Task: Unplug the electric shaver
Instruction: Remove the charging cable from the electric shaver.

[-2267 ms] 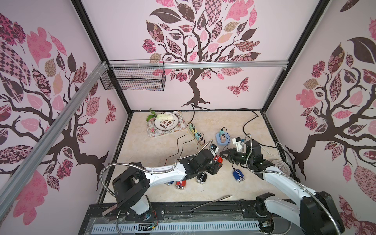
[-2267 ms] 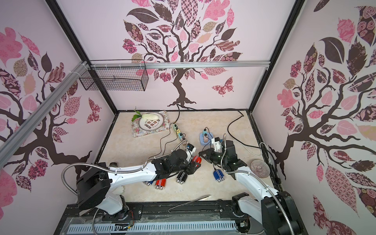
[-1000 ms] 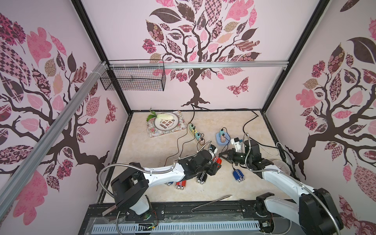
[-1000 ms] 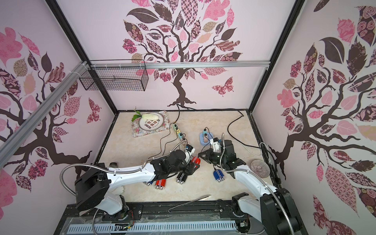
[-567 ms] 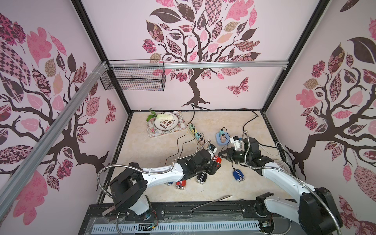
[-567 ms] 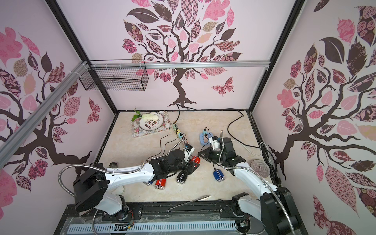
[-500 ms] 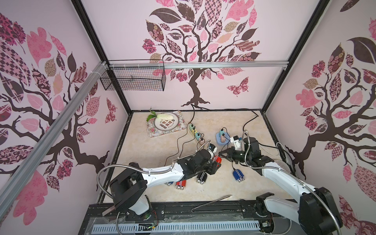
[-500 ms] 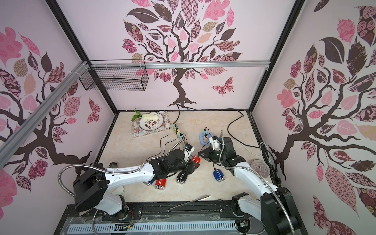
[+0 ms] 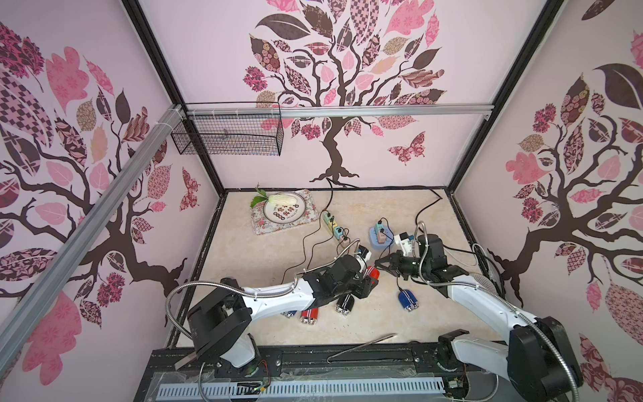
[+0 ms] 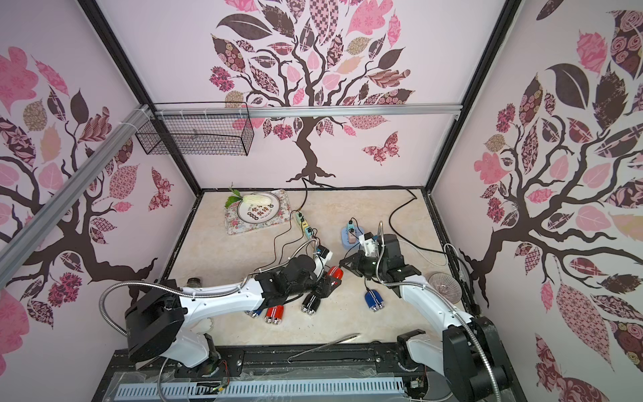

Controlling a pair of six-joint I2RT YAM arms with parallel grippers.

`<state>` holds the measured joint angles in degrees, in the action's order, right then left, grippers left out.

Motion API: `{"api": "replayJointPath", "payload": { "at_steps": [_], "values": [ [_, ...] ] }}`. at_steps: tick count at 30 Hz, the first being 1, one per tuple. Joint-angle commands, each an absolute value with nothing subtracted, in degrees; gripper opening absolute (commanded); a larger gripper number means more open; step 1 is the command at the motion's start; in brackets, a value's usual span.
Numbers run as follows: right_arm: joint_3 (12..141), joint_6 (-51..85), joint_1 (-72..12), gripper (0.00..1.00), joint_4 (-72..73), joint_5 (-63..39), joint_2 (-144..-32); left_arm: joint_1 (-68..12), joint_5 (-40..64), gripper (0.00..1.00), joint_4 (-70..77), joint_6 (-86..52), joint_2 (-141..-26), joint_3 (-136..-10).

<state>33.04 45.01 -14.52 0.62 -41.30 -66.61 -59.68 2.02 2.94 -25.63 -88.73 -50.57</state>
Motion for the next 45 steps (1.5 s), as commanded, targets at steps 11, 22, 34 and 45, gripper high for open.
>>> {"api": "replayJointPath", "payload": {
  "at_steps": [11, 22, 34, 45],
  "values": [
    [37.8, 42.5, -12.1, 0.04, 1.3, -36.1, -67.8, -61.5, 8.1, 0.21, 1.7, -23.8, -87.5, -49.9],
    [38.0, 42.2, -10.7, 0.04, 1.1, -36.6, -68.0, -62.2, 9.6, 0.07, 1.8, -23.1, -87.3, -49.6],
    [38.4, 41.9, -9.4, 0.04, 0.8, -37.1, -68.6, -62.8, 9.7, 0.07, 1.9, -22.4, -85.9, -48.6],
    [38.4, 42.7, -9.3, 0.04, 2.2, -38.3, -69.4, -64.4, 8.4, 0.04, 1.0, -22.6, -87.4, -49.6]
  ]
}}
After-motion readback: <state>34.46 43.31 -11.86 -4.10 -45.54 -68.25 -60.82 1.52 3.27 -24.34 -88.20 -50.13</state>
